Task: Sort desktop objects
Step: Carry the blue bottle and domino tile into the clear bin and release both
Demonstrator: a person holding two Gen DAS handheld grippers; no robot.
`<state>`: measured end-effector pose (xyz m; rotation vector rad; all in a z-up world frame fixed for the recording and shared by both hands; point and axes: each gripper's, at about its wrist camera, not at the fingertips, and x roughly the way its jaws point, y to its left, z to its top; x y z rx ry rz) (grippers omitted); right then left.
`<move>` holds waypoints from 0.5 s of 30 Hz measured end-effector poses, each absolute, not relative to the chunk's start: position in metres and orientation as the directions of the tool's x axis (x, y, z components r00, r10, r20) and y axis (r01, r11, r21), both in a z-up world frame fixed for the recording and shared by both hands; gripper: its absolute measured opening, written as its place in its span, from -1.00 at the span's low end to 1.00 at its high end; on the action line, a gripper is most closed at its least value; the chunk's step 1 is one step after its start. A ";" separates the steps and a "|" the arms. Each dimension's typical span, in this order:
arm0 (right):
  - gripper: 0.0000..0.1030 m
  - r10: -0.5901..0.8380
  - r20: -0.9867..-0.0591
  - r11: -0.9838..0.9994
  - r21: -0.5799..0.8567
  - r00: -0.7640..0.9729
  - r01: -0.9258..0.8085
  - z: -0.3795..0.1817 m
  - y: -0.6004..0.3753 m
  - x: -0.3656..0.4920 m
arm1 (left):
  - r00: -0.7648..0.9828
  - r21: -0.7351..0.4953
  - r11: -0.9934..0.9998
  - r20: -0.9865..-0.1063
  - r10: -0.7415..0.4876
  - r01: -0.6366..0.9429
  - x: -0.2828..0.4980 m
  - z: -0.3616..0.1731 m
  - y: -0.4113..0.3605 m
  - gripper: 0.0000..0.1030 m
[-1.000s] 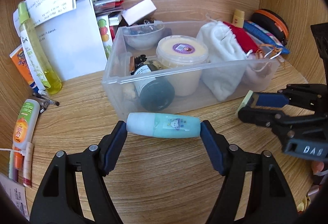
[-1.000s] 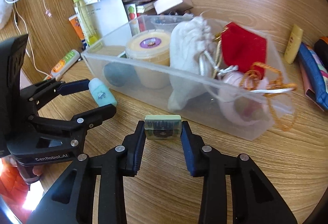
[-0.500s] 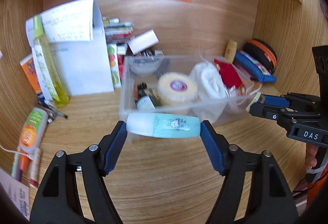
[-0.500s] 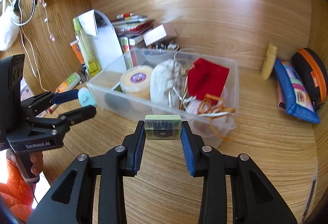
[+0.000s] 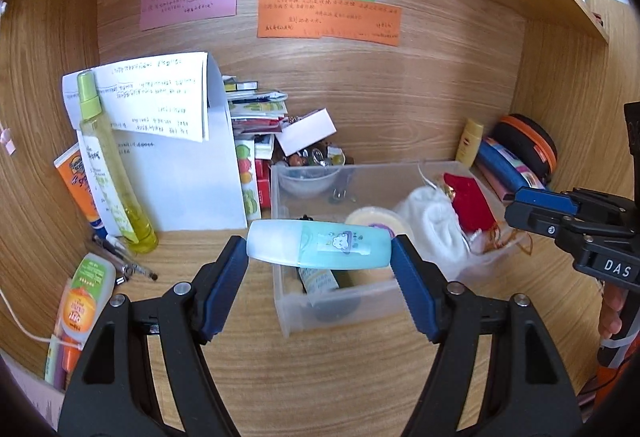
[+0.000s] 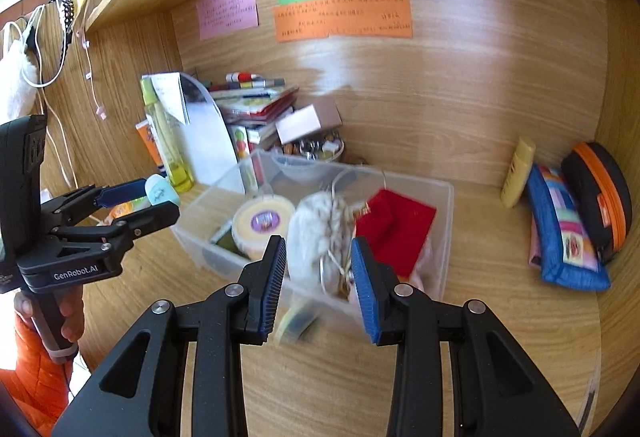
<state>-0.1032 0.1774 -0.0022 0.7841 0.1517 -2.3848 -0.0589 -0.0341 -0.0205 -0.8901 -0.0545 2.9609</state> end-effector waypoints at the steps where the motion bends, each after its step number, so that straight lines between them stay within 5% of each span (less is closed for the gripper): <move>1: -0.40 -0.514 -0.575 -0.807 0.073 -0.636 0.586 -0.003 0.176 -0.106 | -0.833 -0.048 -0.998 -0.551 0.055 -0.034 -0.061 -0.021 -0.034 0.41; 15: -0.33 -0.518 -0.721 -0.739 0.107 -0.459 0.665 -0.066 0.154 -0.084 | -0.815 -0.102 -0.995 -0.575 0.077 -0.021 -0.045 -0.037 -0.044 0.41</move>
